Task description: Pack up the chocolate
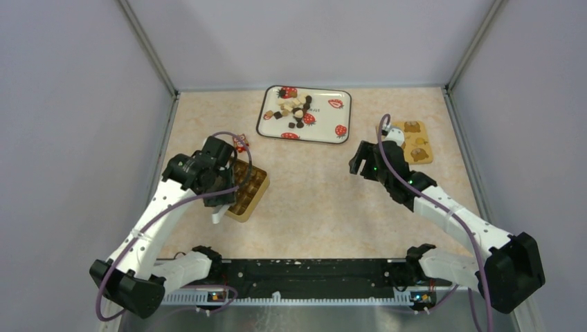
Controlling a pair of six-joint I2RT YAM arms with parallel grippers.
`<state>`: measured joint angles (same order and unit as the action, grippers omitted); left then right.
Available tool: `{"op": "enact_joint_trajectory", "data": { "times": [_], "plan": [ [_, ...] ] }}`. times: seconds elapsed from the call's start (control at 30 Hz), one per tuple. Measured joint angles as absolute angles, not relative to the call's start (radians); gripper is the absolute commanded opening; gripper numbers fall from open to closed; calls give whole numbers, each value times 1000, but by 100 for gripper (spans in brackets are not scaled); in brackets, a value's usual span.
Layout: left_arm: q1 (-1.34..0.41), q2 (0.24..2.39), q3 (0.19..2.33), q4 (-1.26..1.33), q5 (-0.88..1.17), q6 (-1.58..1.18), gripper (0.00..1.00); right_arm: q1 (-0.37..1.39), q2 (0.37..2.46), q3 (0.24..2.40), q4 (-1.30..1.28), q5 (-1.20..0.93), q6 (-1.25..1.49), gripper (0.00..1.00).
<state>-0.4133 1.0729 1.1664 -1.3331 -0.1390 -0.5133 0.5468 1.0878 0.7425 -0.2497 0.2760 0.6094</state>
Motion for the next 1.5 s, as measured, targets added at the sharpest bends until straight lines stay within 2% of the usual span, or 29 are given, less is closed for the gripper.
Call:
{"op": "enact_joint_trajectory", "data": {
  "times": [0.1, 0.37, 0.5, 0.77, 1.1, 1.43, 1.5],
  "plan": [
    [-413, 1074, 1166, -1332, -139, -513, 44, 547, 1088, 743, -250, 276, 612, 72],
    [-413, 1076, 1184, -1337, -147, -511, 25, 547, 1088, 743, -250, 276, 613, 72],
    [-413, 1076, 1249, -1323, -146, -503, 19, 547, 1088, 743, -250, 276, 613, 72],
    [-413, 1126, 1330, -1101, -81, -464, 21, 547, 1081, 743, -251, 279, 613, 72],
    [-413, 1467, 1412, -778, -55, -398, 33, 547, 1033, 743, -275, 301, 614, 72],
    [-413, 1721, 1551, -649, -30, -358, 35, 547, 995, 743, -307, 344, 621, 72],
    [-413, 1757, 1570, -636, -26, -351, 39, 547, 995, 743, -308, 347, 621, 72]
  ]
}}
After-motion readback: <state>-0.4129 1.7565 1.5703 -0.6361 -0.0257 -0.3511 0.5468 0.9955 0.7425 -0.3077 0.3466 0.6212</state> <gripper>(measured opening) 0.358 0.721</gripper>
